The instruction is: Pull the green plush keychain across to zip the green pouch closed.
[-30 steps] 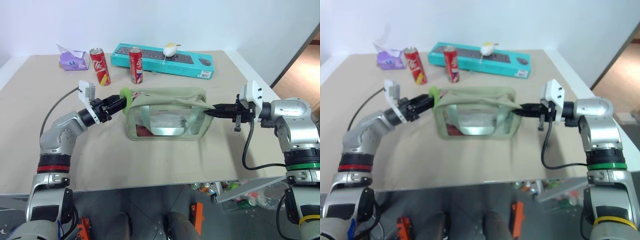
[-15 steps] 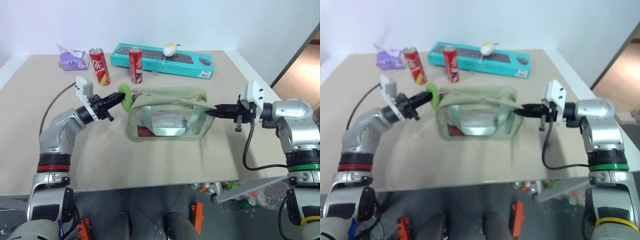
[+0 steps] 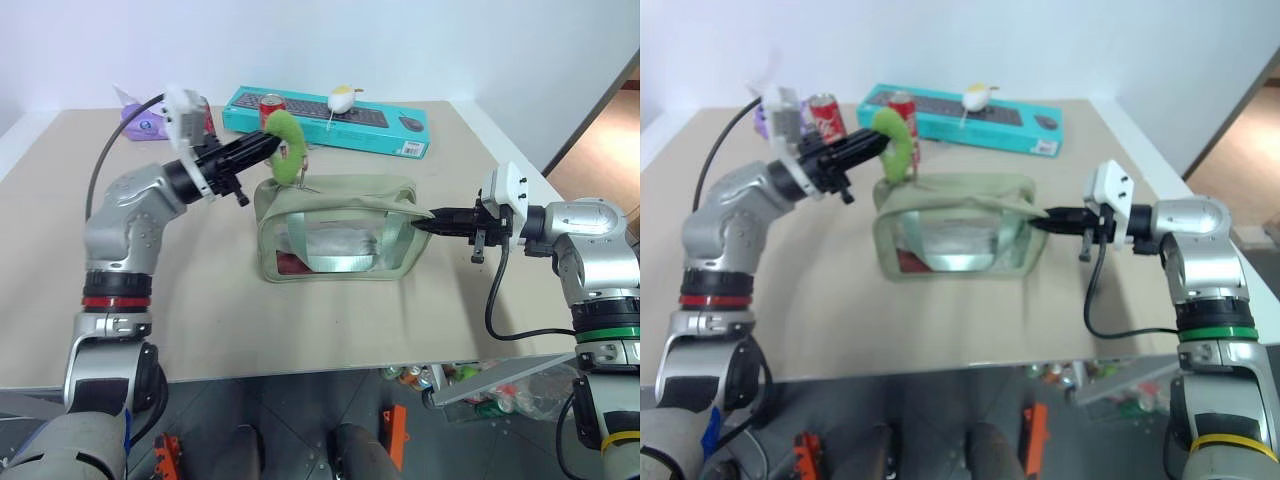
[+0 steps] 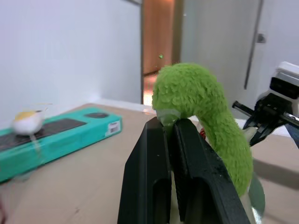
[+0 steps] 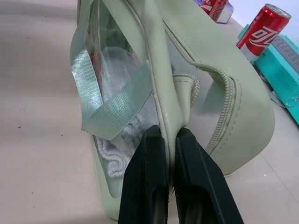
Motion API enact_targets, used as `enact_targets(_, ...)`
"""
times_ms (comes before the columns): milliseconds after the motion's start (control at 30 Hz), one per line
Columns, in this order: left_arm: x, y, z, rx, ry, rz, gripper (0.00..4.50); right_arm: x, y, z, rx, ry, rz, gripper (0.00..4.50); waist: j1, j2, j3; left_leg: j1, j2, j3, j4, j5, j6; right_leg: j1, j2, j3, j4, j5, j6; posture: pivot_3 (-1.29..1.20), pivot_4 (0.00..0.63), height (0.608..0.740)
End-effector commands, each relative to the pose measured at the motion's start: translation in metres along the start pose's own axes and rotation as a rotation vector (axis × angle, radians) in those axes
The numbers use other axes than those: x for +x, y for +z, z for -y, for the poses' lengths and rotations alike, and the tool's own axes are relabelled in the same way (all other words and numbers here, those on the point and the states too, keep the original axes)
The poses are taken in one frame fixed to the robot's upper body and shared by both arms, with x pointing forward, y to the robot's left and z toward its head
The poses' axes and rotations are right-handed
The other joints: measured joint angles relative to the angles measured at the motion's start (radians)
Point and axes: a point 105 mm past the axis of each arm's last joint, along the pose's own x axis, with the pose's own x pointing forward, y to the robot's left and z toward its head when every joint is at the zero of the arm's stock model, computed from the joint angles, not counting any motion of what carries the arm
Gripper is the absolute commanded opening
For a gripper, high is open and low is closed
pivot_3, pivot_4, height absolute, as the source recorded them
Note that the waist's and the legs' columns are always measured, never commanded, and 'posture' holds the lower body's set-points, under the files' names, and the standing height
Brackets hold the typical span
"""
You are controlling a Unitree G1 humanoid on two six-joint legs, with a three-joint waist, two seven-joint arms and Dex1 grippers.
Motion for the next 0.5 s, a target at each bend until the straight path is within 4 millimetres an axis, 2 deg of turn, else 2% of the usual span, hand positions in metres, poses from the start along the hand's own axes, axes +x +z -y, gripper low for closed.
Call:
enact_targets(33, 0.019, 0.012, 0.008, 0.063, -0.055, 0.007, 0.04, -0.01, 0.009, 0.008, -0.04, -0.034, 0.0, 0.0, 0.0, 0.0, 0.0, 0.0, 0.0, 0.0, 0.0, 0.0, 0.0, 0.0, 0.0, 0.0, 0.0, 0.0, 0.0, 0.0, 0.15, 0.74)
enact_targets(133, 0.035, 0.0, 0.016, 0.076, -0.105, -0.042, 0.04, -0.011, 0.009, 0.008, -0.042, -0.04, -0.001, 0.0, 0.0, 0.0, 0.0, 0.0, 0.0, 0.0, 0.0, 0.0, 0.0, 0.0, 0.0, 0.0, 0.0, 0.0, 0.0, 0.0, 0.15, 0.74)
enact_targets(233, 0.042, -0.008, 0.021, 0.086, -0.134, -0.072, 0.04, -0.012, 0.009, 0.008, -0.043, -0.044, -0.002, 0.0, 0.0, 0.0, 0.0, 0.0, 0.0, 0.0, 0.0, 0.0, 0.0, 0.0, 0.0, 0.0, 0.0, 0.0, 0.0, 0.0, 0.15, 0.74)
enact_targets(400, 0.043, -0.023, 0.025, 0.142, -0.214, -0.199, 0.04, -0.012, 0.009, 0.007, -0.05, -0.047, -0.005, 0.0, 0.0, 0.0, 0.0, 0.0, 0.0, 0.0, 0.0, 0.0, 0.0, 0.0, 0.0, 0.0, 0.0, 0.0, 0.0, 0.0, 0.15, 0.74)
enact_targets(500, 0.04, -0.023, 0.027, 0.114, -0.26, -0.24, 0.04, -0.013, 0.008, 0.007, -0.053, -0.049, -0.009, 0.0, -0.001, 0.0, 0.0, 0.0, 0.0, 0.0, 0.0, 0.0, 0.0, 0.0, 0.0, 0.0, 0.0, 0.0, 0.001, 0.0, 0.15, 0.74)
